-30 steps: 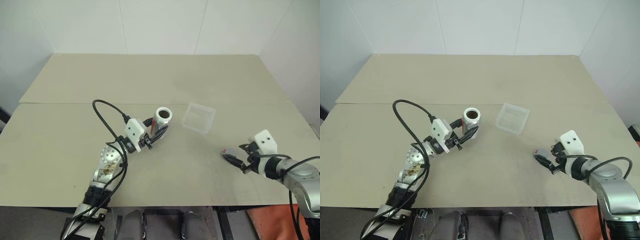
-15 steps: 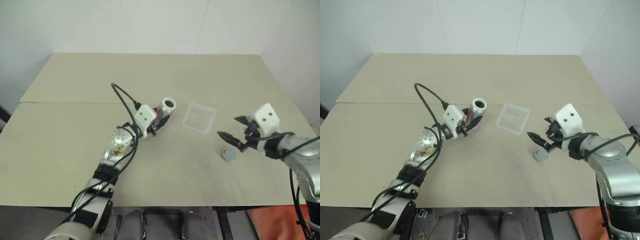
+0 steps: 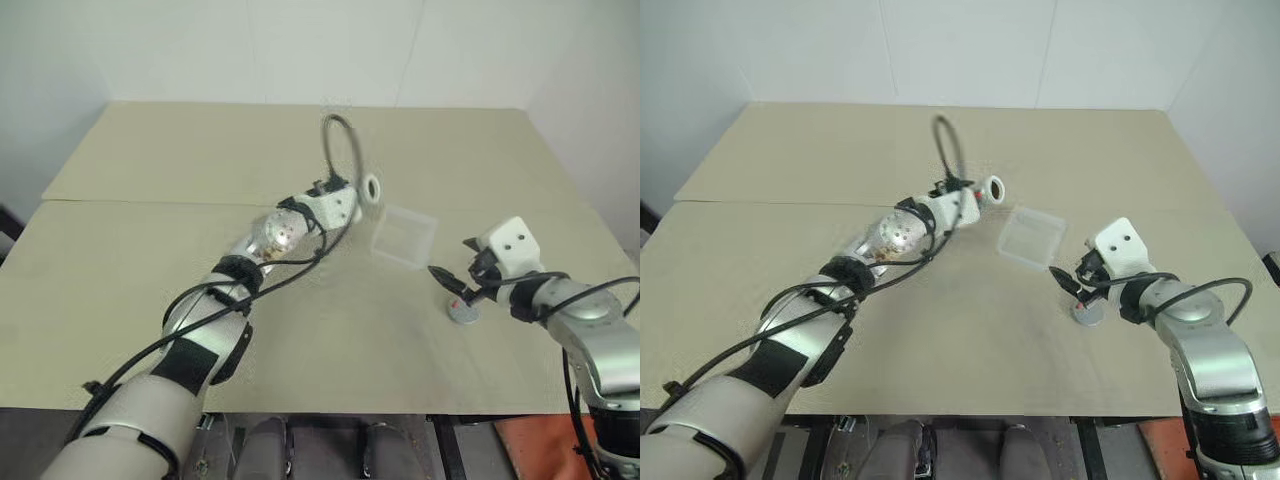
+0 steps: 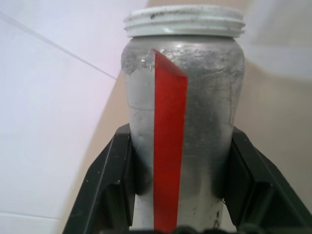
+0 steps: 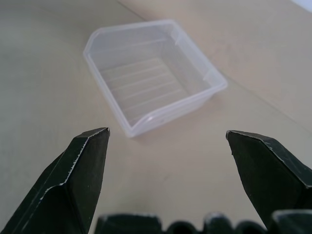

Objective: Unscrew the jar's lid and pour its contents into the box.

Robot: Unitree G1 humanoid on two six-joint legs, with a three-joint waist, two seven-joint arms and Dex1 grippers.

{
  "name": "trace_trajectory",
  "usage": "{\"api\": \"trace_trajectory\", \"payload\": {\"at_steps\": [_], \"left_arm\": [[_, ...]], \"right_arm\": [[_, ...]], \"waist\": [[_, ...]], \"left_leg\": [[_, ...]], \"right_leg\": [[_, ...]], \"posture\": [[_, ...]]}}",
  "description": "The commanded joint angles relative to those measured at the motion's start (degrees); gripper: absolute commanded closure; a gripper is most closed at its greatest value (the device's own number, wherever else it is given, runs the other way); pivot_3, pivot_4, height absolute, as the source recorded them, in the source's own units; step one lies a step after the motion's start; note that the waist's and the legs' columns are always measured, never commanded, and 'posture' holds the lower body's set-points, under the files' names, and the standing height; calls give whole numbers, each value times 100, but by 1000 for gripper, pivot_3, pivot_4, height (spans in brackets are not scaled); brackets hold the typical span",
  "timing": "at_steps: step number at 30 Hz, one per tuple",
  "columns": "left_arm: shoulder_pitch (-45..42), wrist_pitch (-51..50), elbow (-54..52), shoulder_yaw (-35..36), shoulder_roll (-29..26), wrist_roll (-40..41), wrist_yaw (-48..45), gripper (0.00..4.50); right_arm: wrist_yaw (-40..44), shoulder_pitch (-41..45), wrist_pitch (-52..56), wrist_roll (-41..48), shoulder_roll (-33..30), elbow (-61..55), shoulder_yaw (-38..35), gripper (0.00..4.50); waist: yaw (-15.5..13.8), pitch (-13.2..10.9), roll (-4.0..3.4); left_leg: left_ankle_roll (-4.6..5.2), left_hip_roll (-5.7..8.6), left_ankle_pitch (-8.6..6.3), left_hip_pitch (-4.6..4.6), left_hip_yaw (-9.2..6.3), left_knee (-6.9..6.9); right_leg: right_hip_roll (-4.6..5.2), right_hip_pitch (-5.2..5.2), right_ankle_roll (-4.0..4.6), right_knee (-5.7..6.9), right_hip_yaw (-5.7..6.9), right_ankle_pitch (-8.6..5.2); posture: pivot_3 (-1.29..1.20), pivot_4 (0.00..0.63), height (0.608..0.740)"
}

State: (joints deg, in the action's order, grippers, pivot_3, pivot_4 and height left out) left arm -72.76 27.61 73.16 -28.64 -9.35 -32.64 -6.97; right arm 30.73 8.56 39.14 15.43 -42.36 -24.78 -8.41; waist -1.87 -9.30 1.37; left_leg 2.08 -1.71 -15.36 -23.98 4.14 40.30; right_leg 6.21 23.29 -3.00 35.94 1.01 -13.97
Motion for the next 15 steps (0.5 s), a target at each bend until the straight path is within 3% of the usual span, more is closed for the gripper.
{"api": "trace_trajectory", "payload": {"at_steps": [1,15], "left_arm": [[-725,133,208,-937,169,-1173,1178,2530],[-1398,-472,684,-2571,585,-3059,2930,2530]], "right_arm": [[-169,-257,-105,-42,59,-469,-355,72],[-411,-731,45,-25,315,-875,-620,72]], "waist": [[-40,0,0],[-28,-1,1]], "left_leg": [[1,1,-1,-7,-2,5],[1,2,1,-32,6,11]], "right_leg": [[0,1,-1,0,0,0],[2,40,-8,10,-15,1]], "posture": [[0,150,740],[0,150,740]]}}
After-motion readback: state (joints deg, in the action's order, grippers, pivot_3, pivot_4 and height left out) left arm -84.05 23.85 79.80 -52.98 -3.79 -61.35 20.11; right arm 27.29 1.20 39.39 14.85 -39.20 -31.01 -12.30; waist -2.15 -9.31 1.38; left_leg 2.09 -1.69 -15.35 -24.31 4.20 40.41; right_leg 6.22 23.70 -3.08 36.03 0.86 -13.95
